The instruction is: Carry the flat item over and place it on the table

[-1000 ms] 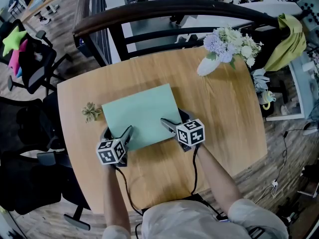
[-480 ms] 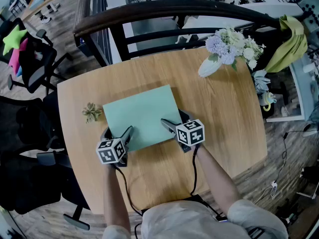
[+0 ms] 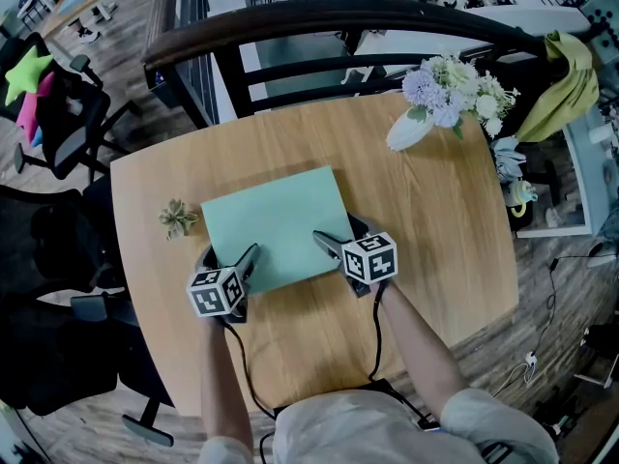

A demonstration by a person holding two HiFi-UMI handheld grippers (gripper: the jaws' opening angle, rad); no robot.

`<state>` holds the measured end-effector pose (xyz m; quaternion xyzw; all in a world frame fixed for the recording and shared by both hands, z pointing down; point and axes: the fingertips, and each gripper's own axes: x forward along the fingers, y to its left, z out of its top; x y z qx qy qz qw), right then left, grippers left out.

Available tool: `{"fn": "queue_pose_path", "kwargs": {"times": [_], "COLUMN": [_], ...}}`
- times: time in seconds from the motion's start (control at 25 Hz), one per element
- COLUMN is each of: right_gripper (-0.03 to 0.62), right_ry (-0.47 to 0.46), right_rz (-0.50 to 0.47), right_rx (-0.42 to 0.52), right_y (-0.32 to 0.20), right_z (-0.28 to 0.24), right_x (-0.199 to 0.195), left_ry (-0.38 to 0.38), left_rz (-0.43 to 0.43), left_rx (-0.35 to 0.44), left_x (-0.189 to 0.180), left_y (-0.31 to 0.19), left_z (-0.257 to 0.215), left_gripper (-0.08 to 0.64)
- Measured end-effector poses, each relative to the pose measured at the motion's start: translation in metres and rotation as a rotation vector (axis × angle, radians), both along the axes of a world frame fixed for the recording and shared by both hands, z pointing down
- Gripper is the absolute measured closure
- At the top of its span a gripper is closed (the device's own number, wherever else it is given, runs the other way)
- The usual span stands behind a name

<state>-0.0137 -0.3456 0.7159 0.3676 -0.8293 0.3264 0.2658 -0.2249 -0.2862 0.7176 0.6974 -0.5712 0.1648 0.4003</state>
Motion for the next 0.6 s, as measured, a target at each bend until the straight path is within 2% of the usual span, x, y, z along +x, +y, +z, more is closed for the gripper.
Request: {"fn": "queue_pose_path", "kwargs": {"times": [0.6], "right_gripper": [0.186], "right_ry": [-0.014], "right_rz": [0.007], "right_rx": [-0.008], "right_y": [-0.0013], "right_z": [-0.0005], "right_x": [0.0008], "left_ry": [0.019], "left_rz": [-0.007], "left_rx": [0.005], "left_x": [-0.0006], "left_y": [-0.0010], "left_z": [0.0016], "left_gripper": [0.081]}}
